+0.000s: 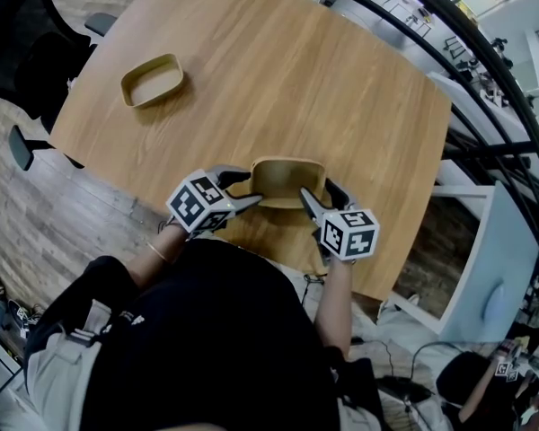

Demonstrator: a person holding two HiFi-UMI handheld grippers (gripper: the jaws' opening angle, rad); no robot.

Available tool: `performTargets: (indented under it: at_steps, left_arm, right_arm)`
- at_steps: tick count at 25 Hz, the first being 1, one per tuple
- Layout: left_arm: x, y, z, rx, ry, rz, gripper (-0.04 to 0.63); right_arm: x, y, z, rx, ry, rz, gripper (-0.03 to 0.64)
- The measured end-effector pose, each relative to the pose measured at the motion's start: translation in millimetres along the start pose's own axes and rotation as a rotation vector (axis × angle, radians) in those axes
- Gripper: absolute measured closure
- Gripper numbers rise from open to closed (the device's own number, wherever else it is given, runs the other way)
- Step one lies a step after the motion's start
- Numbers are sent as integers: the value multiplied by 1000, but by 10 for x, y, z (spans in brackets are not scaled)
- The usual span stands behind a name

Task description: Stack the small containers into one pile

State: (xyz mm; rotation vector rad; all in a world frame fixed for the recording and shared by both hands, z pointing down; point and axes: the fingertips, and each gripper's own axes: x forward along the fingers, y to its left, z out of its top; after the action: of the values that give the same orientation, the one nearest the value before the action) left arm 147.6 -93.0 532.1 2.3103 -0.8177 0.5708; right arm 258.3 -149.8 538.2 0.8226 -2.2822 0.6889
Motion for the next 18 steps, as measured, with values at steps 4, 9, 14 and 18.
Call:
performTargets:
  at_steps: [4,9,14,18]
  left_arm:
    - [-127,58,79,0,-35,32,383]
    - [-151,126,258,48,-66,72,383]
    - [-83,142,377,81,-73,105,383]
    - [-47,185,451,84,-84,132,395]
  right_arm:
    - [-64,-52,161,-20,-53,-25,365]
    - [-78,-146,335,-109,-77,-68,365]
    - [-123,-171,456,-178,-113,-79,524]
    - [-87,-217,494,-218,-97,-74,534]
